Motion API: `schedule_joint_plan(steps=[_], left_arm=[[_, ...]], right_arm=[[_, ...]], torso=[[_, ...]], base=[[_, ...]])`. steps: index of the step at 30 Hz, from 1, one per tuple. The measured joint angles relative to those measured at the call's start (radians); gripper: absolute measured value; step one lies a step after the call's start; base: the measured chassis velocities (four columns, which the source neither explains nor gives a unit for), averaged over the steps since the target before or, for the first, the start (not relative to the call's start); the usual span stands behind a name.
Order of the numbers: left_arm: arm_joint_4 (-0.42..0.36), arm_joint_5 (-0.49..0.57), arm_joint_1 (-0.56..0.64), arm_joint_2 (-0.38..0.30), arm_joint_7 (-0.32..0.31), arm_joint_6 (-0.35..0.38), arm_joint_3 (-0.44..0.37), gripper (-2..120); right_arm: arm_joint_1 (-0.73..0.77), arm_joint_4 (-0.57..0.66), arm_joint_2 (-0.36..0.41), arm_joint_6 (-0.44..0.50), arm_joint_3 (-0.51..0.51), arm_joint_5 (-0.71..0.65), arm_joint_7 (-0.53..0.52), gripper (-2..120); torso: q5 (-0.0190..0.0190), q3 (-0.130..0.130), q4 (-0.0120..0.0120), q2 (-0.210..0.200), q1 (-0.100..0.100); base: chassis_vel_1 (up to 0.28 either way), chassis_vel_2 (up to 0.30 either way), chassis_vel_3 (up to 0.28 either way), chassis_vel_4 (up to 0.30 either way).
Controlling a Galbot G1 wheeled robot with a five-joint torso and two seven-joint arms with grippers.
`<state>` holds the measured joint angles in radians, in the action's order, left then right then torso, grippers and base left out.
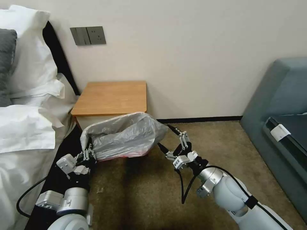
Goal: Pick up the garbage bag from the table and place it over the trash can.
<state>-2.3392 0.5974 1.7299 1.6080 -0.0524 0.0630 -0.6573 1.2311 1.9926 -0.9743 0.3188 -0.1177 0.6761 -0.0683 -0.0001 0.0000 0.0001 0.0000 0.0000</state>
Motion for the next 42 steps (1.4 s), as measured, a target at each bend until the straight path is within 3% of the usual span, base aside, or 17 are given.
schedule_joint_plan(steps=[2, 5, 21, 42], left_arm=[[0.0, 0.0, 0.0, 0.0, 0.0, 0.0, 0.001, 9], [0.001, -0.001, -0.001, 0.0, 0.0, 0.0, 0.003, 9], [-0.006, 0.005, -0.004, 0.0, -0.011, 0.018, 0.01, 9], [-0.041, 0.069, 0.001, 0.0, -0.053, 0.074, 0.029, 9]], right_arm=[[-0.001, 0.001, 0.001, -0.001, 0.001, -0.002, 0.001, 71], [-0.001, 0.008, 0.002, -0.007, 0.005, -0.008, 0.002, 55], [0.009, 0.018, -0.011, -0.013, 0.022, -0.008, 0.011, 0], [0.006, -0.06, -0.033, -0.011, 0.045, 0.023, 0.024, 0]], torso=[[0.0001, 0.0, -0.0001, 0.0, 0.0], [0.0001, 0.0, -0.0001, 0.0, 0.0], [0.0001, 0.0, -0.0001, 0.0, 0.0], [0.0002, 0.0, -0.0002, 0.0, 0.0]], base=[[0.0, 0.0, 0.0, 0.0], [0.0, 0.0, 0.0, 0.0], [0.0, 0.0, 0.0, 0.0], [0.0, 0.0, 0.0, 0.0]])
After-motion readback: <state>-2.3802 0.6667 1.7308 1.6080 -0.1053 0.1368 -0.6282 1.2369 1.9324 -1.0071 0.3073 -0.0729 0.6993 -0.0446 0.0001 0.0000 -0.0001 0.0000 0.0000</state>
